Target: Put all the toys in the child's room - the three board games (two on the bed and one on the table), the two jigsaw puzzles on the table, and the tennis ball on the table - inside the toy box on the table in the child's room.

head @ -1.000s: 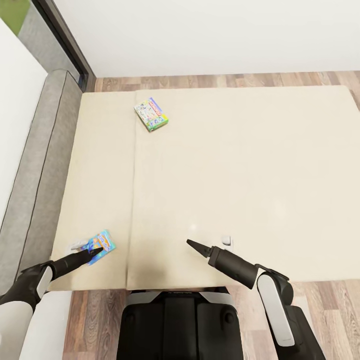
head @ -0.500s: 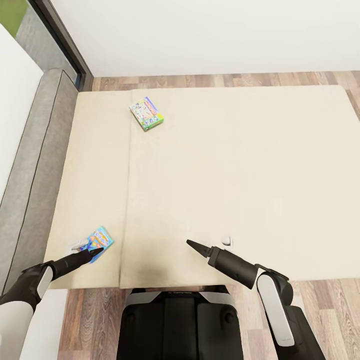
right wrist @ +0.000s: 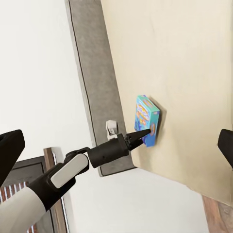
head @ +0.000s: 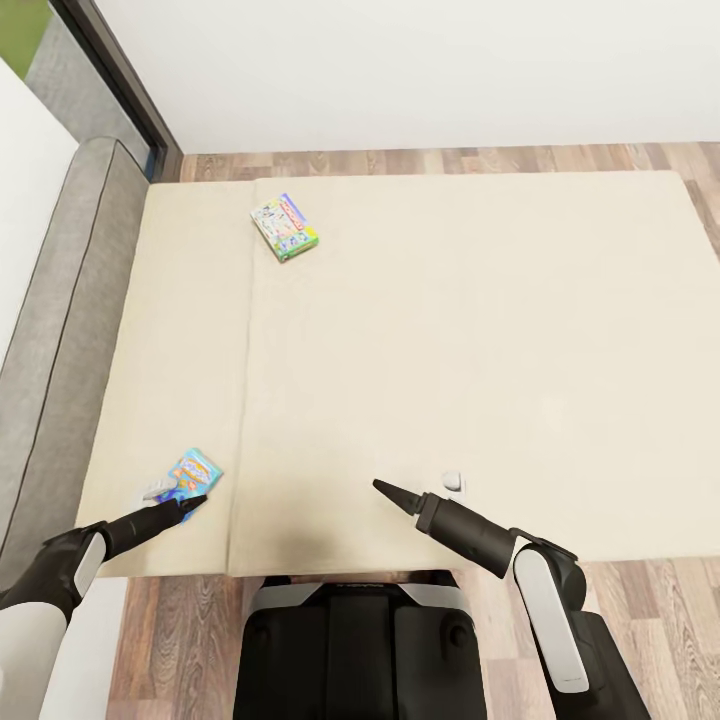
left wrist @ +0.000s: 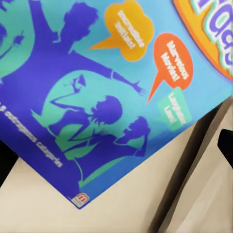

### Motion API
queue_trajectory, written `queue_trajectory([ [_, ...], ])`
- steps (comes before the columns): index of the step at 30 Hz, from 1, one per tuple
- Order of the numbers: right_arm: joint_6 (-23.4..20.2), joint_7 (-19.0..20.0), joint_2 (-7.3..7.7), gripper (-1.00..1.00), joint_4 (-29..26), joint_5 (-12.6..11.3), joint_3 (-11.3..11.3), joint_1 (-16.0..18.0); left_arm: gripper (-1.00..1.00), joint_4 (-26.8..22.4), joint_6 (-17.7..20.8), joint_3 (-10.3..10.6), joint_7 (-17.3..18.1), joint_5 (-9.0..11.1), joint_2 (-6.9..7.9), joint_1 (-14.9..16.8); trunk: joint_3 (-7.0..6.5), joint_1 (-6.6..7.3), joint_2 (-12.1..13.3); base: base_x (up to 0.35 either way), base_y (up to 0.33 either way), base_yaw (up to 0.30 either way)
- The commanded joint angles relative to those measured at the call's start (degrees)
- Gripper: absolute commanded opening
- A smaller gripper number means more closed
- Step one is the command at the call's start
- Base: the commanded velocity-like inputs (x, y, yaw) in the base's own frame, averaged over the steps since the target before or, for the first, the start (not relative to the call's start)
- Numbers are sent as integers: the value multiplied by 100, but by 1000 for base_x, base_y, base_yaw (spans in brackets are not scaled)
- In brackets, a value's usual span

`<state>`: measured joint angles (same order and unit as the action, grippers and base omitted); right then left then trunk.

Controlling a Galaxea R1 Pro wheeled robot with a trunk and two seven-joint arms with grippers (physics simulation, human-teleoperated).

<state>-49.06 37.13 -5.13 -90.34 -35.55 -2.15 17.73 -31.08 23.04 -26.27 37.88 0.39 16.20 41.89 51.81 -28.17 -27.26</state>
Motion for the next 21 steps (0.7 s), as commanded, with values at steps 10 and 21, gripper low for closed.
queue_trajectory([
  [10, -33, 22, -6, 100, -1, 8, -13, 6, 100, -6, 52, -28, 27, 5, -3, 3, 5, -3, -7, 0, -10, 0],
  [21, -33, 22, -6, 100, 7, 12, -20, 3, 100, -7, 52, -28, 27, 5, 0, 3, 5, -3, -7, 0, 0, 0],
])
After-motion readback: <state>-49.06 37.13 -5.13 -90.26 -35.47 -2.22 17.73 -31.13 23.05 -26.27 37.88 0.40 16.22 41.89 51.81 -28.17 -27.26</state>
